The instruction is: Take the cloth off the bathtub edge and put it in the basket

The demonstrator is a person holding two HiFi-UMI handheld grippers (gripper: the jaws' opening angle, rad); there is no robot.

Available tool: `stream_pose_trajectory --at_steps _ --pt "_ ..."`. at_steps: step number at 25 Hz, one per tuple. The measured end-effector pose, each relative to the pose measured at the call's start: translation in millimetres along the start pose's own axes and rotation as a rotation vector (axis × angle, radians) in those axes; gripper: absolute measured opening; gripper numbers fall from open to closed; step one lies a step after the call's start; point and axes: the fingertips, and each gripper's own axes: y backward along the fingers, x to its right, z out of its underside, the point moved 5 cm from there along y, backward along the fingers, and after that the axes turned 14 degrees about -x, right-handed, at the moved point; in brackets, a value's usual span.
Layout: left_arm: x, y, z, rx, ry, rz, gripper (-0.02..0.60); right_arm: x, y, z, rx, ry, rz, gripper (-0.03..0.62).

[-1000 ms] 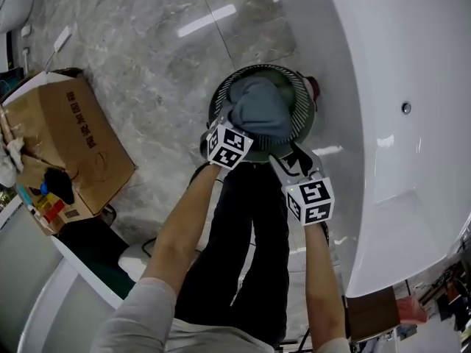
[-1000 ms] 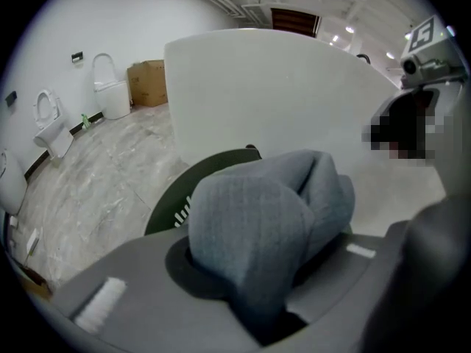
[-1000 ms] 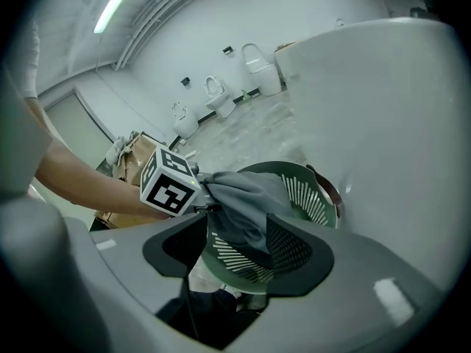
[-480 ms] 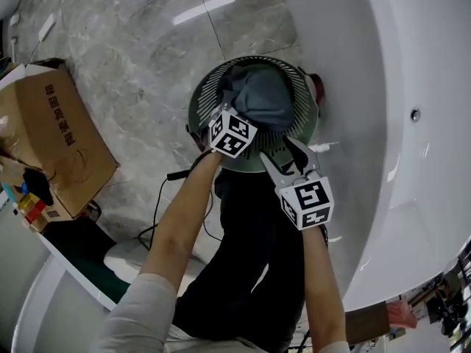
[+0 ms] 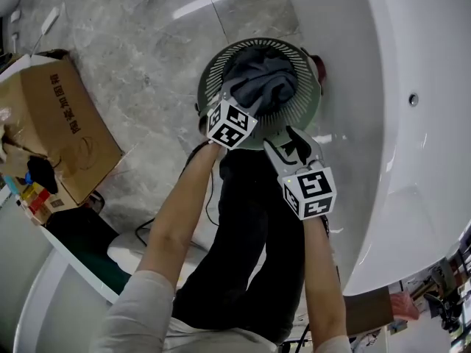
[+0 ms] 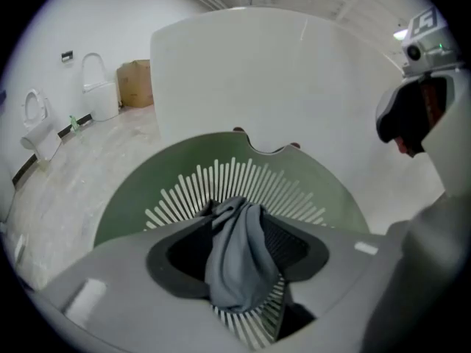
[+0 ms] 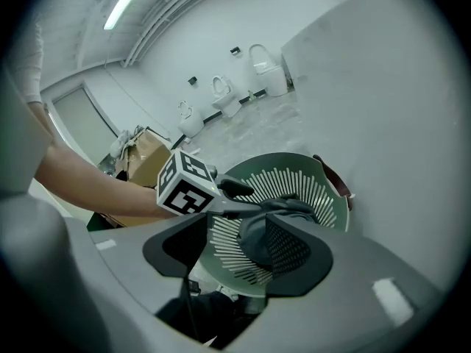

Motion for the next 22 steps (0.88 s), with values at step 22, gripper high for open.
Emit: stream_pose_trajectory --at_steps 22 --pt "49 251 -28 0.077 -0.013 0.129 0.254 -119 121 -43 -0.031 -0.112 0.050 0.232"
